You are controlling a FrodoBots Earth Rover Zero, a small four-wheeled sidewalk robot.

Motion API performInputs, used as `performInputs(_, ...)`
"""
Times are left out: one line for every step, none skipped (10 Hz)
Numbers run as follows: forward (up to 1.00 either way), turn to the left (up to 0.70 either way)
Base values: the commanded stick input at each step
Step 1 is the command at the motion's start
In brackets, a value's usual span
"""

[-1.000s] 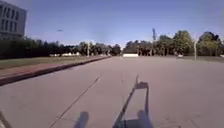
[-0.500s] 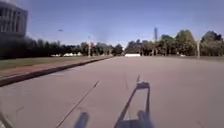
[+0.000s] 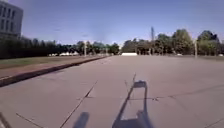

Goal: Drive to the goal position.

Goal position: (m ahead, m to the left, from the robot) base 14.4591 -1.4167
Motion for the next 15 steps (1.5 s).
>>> performInputs(1.00, 0.00)
performInputs(1.00, 0.00)
performInputs(1.00, 0.00)
performInputs(1.00, 0.00)
performInputs(1.00, -0.27)
performInputs(1.00, -0.27)
performInputs(1.00, -0.27)
performInputs(1.00, -0.15)
performInputs(1.00, 0.00)
performInputs(1.00, 0.00)
performInputs(1.00, 0.00)
performInputs(1.00, 0.00)
performInputs(1.00, 0.00)
performInputs(1.00, 0.00)
performInputs(1.00, -0.13)
